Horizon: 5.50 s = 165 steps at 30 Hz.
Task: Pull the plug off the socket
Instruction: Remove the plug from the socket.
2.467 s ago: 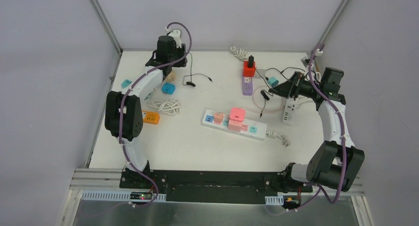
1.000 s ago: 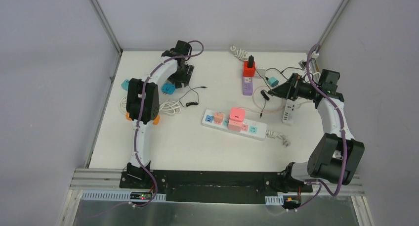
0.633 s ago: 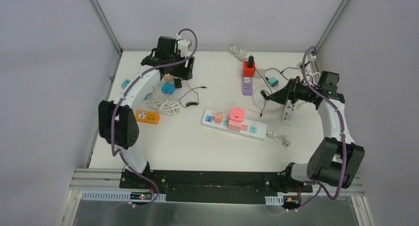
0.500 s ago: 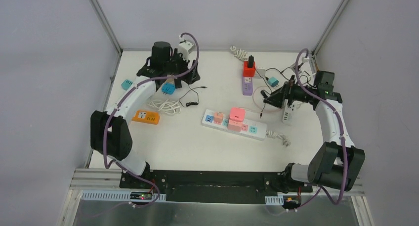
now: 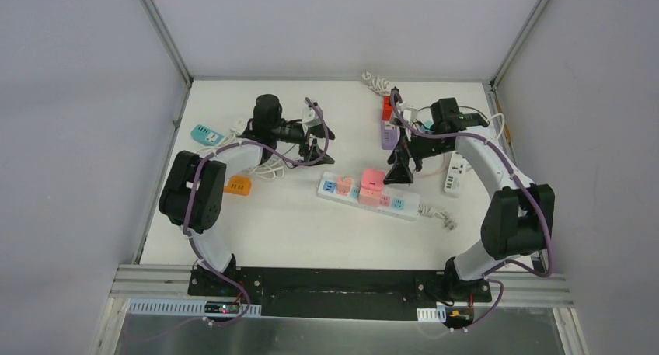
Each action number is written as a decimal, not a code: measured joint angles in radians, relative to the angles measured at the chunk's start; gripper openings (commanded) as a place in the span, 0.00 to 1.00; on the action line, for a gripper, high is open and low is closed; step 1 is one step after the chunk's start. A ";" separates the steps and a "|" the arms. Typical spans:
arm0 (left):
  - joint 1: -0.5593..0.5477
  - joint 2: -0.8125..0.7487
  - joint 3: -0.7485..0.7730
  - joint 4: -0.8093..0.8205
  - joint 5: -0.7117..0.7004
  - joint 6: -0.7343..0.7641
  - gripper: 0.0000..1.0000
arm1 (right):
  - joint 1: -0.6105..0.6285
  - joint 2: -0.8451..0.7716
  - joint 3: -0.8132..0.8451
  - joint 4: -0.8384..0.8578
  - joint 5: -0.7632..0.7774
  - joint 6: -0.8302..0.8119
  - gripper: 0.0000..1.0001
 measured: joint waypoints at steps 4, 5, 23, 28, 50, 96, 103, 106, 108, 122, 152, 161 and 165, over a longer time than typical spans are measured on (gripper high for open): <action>-0.026 0.022 0.027 0.037 0.051 -0.004 0.90 | 0.006 0.050 -0.052 0.094 0.031 0.156 1.00; -0.031 0.027 0.033 0.042 0.059 -0.008 0.90 | 0.008 0.062 -0.053 0.108 0.033 0.188 1.00; -0.050 0.066 0.063 0.067 0.093 -0.039 0.90 | 0.062 0.179 -0.002 0.059 0.045 0.296 0.85; -0.050 0.066 0.065 0.072 0.093 -0.043 0.89 | 0.063 0.178 0.015 0.004 0.023 0.232 0.79; -0.050 0.065 0.064 0.076 0.088 -0.043 0.89 | 0.183 0.130 0.027 -0.005 0.164 0.160 0.26; -0.299 0.141 -0.335 0.788 -0.194 -0.100 0.92 | 0.240 -0.044 -0.131 0.148 0.285 -0.048 0.00; -0.320 0.187 -0.305 0.801 -0.189 -0.146 0.94 | 0.240 -0.044 -0.131 0.148 0.287 -0.048 0.00; -0.331 0.192 -0.304 0.806 -0.191 -0.155 0.94 | 0.240 -0.044 -0.131 0.148 0.287 -0.048 0.00; -0.332 0.192 -0.304 0.814 -0.187 -0.164 0.94 | 0.240 -0.044 -0.131 0.148 0.288 -0.048 0.00; -0.364 0.259 -0.256 0.825 -0.174 -0.202 0.87 | 0.240 -0.044 -0.131 0.150 0.287 -0.047 0.00; -0.364 0.222 -0.180 0.529 -0.151 -0.031 0.07 | 0.220 -0.035 -0.129 0.182 0.291 0.073 0.00; -0.364 0.222 -0.171 0.521 -0.151 -0.014 0.00 | 0.219 -0.039 -0.139 0.190 0.277 0.048 0.00; -0.361 0.220 -0.172 0.507 -0.146 -0.011 0.00 | 0.271 -0.045 -0.127 0.159 0.302 -0.029 0.00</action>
